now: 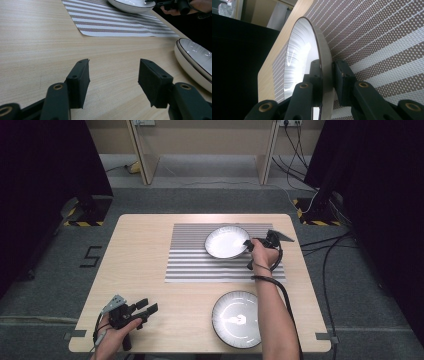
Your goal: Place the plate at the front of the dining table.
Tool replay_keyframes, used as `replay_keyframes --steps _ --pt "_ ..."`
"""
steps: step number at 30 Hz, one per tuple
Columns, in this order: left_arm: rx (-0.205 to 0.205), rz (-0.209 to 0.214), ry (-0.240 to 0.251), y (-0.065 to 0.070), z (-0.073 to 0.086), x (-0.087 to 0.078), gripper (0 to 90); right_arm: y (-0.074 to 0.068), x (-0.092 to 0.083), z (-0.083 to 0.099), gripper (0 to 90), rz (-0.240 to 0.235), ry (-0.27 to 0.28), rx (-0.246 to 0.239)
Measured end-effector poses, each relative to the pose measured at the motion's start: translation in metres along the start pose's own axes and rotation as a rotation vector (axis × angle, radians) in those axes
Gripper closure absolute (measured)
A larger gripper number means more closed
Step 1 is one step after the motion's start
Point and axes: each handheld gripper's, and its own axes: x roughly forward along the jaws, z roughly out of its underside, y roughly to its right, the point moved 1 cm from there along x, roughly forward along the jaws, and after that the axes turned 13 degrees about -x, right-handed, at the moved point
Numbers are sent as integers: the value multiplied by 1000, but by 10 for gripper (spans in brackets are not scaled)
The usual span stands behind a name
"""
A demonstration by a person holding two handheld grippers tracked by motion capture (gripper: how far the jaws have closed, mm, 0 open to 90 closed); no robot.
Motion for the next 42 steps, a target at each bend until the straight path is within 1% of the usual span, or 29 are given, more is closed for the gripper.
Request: replay_keyframes --steps 5,6,9,10,11,14,15,17,18,19,23,24,26,27,29,32,34,36,38,40,42 --pt "1 2 -1 0 0 0 418 1 1 0 772 -4 4 4" --pt "0 2 -1 0 0 0 418 3 1 1 771 -12 5 12" --pt "1 4 -2 1 0 0 418 4 1 1 755 -17 4 17" --pt "2 5 -4 1 0 0 418 5 1 1 734 -28 6 25" --pt "2 5 -3 1 1 1 418 7 0 1 697 -18 7 15" --pt "4 6 -4 1 1 2 418 11 -2 2 660 19 21 -14" --pt "5 6 -4 1 1 2 419 12 -2 3 644 32 20 -15" --pt "5 6 -6 1 1 2 419 15 -3 3 642 37 24 -16" --pt "5 6 -7 1 1 2 419 16 -4 4 643 19 36 5" --pt "5 5 -8 1 1 2 418 16 -6 4 640 18 34 -20" --pt "5 5 -5 1 1 2 418 13 -9 3 620 21 48 -33" --pt "5 5 -4 1 1 2 418 11 -11 2 606 28 62 -56" --pt "5 4 -3 1 1 2 418 10 -13 2 590 33 70 -55" --pt "4 5 -3 1 1 1 418 10 -14 3 584 40 72 -66" --pt "4 4 -4 1 1 1 418 10 -16 3 576 43 71 -69" --pt "5 6 -4 1 1 2 418 8 -21 4 557 51 70 -99" --pt "7 6 -6 1 1 2 418 7 -23 5 552 50 68 -98" --pt "6 7 -8 1 1 2 418 6 -27 6 542 46 70 -112" --pt "5 5 -9 2 1 3 418 6 -29 6 537 40 66 -109" --pt "8 4 -11 2 1 3 418 6 -33 6 534 49 73 -130" --pt "8 3 -11 2 1 3 418 6 -36 7 531 41 74 -125"
